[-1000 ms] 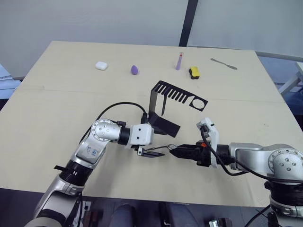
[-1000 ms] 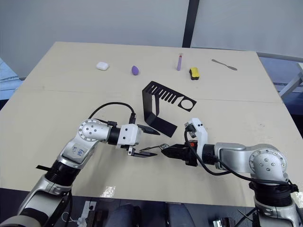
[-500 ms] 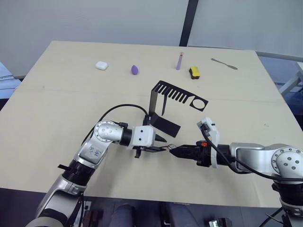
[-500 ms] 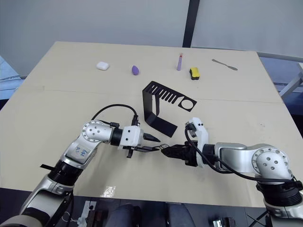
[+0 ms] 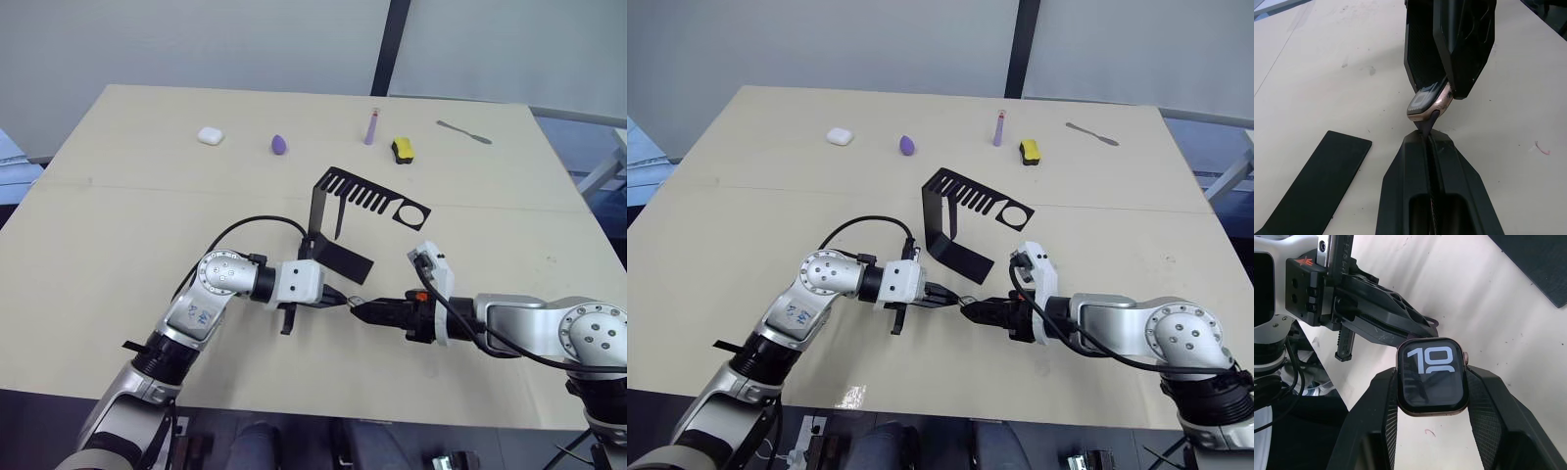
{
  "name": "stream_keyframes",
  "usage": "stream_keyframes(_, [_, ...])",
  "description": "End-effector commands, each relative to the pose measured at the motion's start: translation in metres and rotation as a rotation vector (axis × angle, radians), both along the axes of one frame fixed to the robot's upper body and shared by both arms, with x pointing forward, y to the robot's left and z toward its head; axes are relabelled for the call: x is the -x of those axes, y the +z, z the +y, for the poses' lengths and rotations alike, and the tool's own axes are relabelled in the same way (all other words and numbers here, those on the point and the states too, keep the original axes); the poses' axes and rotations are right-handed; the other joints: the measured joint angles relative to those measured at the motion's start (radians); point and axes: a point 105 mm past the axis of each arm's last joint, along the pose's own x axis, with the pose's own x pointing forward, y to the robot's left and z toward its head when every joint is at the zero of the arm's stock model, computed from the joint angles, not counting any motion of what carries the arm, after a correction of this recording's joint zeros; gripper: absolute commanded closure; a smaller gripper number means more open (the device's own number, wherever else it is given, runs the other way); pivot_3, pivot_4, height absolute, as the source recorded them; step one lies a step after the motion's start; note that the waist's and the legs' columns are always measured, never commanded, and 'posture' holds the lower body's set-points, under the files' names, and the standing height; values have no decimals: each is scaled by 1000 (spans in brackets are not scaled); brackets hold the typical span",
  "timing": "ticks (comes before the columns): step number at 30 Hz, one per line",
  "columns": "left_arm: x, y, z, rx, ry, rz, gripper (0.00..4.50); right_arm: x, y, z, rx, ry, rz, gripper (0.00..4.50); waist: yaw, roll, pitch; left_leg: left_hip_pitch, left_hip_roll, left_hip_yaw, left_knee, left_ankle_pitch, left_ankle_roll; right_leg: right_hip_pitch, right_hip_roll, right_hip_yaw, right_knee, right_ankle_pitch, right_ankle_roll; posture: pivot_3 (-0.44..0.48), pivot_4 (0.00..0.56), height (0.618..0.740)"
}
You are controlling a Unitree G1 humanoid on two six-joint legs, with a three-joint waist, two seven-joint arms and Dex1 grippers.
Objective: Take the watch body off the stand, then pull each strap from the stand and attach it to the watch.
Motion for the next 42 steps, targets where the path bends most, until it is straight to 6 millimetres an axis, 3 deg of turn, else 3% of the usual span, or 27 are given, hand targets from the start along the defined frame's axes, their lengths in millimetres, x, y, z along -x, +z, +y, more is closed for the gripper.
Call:
stream_keyframes(1, [3, 9, -9, 23, -29, -35, 4482, 3, 9, 5, -25, 31, -22, 2989, 0, 0, 0, 0, 0, 0, 0, 0, 0, 0, 0, 0, 0, 0, 0, 0, 150, 740])
stream_keyframes(33, [1, 12, -13, 30, -33, -37, 4482, 5, 12, 10, -31, 48, -31, 2989, 0, 0, 0, 0, 0, 0, -1, 0, 0, 0, 0, 0, -1, 0, 0, 0, 150, 740])
stream_keyframes(40, [1, 20, -7, 58, -14, -6, 4482, 1, 8, 2, 49, 35, -85, 2989, 0, 0, 0, 0, 0, 0, -1, 0, 0, 0, 0, 0, -1, 0, 0, 0, 150, 740])
stream_keyframes(42, [5, 24, 4, 44, -33, 29, 3854, 0, 8, -1, 94, 41, -134, 2989, -1, 0, 0, 0, 0, 0, -1, 0, 0, 0, 0, 0, -1, 0, 0, 0, 150, 740])
